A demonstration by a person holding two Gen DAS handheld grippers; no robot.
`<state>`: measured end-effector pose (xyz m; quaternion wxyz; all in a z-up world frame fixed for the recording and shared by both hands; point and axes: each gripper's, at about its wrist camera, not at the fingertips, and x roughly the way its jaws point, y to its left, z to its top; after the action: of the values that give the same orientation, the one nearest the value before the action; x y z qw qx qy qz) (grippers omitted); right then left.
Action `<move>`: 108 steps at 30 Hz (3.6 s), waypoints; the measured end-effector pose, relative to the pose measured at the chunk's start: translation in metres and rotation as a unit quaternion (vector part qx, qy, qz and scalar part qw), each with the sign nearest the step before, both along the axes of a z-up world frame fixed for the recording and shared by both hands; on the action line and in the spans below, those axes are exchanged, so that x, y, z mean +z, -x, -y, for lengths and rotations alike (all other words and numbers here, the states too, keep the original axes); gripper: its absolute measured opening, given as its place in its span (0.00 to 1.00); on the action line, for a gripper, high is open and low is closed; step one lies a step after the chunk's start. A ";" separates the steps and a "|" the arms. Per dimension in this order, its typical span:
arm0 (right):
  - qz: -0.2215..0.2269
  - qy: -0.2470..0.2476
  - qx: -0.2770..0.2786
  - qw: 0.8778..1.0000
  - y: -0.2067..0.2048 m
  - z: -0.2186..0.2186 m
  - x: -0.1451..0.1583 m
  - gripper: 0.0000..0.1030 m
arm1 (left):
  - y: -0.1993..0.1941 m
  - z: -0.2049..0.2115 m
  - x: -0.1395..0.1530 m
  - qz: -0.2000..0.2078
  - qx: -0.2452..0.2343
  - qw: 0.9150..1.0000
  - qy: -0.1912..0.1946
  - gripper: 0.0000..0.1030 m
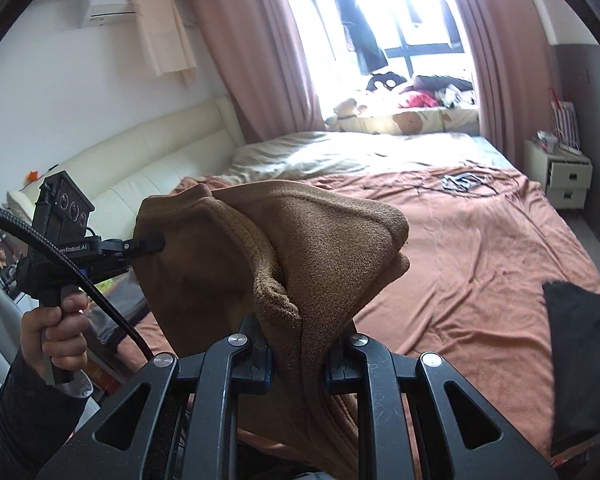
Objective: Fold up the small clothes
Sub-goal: 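Lift the folded brown shirt off the bed with both grippers, then lower the shirt onto the clothes stack and open both grippers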
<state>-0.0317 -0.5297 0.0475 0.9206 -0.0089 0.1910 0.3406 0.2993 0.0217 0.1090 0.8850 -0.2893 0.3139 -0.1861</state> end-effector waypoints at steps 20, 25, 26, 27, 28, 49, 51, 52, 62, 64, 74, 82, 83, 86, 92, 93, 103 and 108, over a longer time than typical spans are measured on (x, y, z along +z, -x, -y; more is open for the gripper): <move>0.047 0.019 0.115 0.992 0.023 -0.091 0.019 0.13 | 0.108 -0.123 0.077 0.085 0.103 0.991 -0.026 0.07; 0.048 0.019 0.146 0.988 0.005 -0.119 0.011 0.13 | 0.123 -0.163 0.080 0.090 0.133 0.986 -0.037 0.07; 0.047 0.018 0.154 0.987 0.001 -0.125 0.010 0.13 | 0.126 -0.171 0.080 0.091 0.139 0.985 -0.039 0.07; 0.046 0.018 0.160 0.986 -0.002 -0.131 0.008 0.13 | 0.130 -0.180 0.080 0.092 0.147 0.984 -0.041 0.07; 0.045 0.018 0.166 0.985 -0.002 -0.137 0.005 0.13 | 0.133 -0.188 0.079 0.092 0.153 0.983 -0.042 0.07; 0.037 0.039 0.265 0.963 -0.057 -0.303 -0.035 0.13 | 0.191 -0.395 0.059 0.074 0.278 0.954 -0.084 0.07; 0.036 0.043 0.276 0.960 -0.055 -0.315 -0.038 0.13 | 0.202 -0.411 0.059 0.072 0.291 0.950 -0.087 0.07; 0.032 0.045 0.282 0.958 -0.056 -0.324 -0.040 0.13 | 0.207 -0.421 0.059 0.071 0.298 0.948 -0.090 0.07; -0.021 0.057 0.328 0.943 -0.061 -0.393 -0.063 0.13 | 0.265 -0.502 0.048 0.044 0.373 0.920 -0.109 0.07; -0.035 0.058 0.334 0.940 -0.065 -0.402 -0.066 0.13 | 0.275 -0.513 0.045 0.040 0.383 0.916 -0.112 0.07; -0.069 0.081 0.320 0.942 -0.128 -0.448 -0.107 0.13 | 0.279 -0.568 0.019 0.005 0.417 0.900 -0.128 0.07; -0.067 0.120 0.270 0.953 -0.198 -0.465 -0.137 0.13 | 0.219 -0.611 -0.039 -0.034 0.416 0.902 -0.108 0.07; -0.070 0.123 0.267 0.953 -0.208 -0.466 -0.139 0.13 | 0.207 -0.615 -0.046 -0.040 0.414 0.903 -0.108 0.07; -0.072 0.130 0.256 0.955 -0.235 -0.471 -0.146 0.13 | 0.178 -0.621 -0.061 -0.052 0.405 0.906 -0.112 0.07; -0.090 0.138 0.225 0.960 -0.286 -0.486 -0.163 0.13 | 0.133 -0.634 -0.088 -0.077 0.395 0.908 -0.116 0.07; -0.095 0.138 0.222 0.961 -0.292 -0.487 -0.166 0.13 | 0.129 -0.635 -0.091 -0.082 0.395 0.908 -0.118 0.07; -0.109 0.167 0.193 0.961 -0.315 -0.533 -0.210 0.18 | 0.081 -0.649 -0.131 -0.125 0.395 0.900 -0.134 0.07; -0.125 0.202 0.129 0.963 -0.342 -0.545 -0.221 0.49 | 0.057 -0.654 -0.157 -0.180 0.402 0.884 -0.154 0.23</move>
<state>0.3107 0.0158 -0.1739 0.8168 -0.1768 0.3667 0.4088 0.2419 0.6761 -0.0483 0.8454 -0.2795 0.3491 0.2920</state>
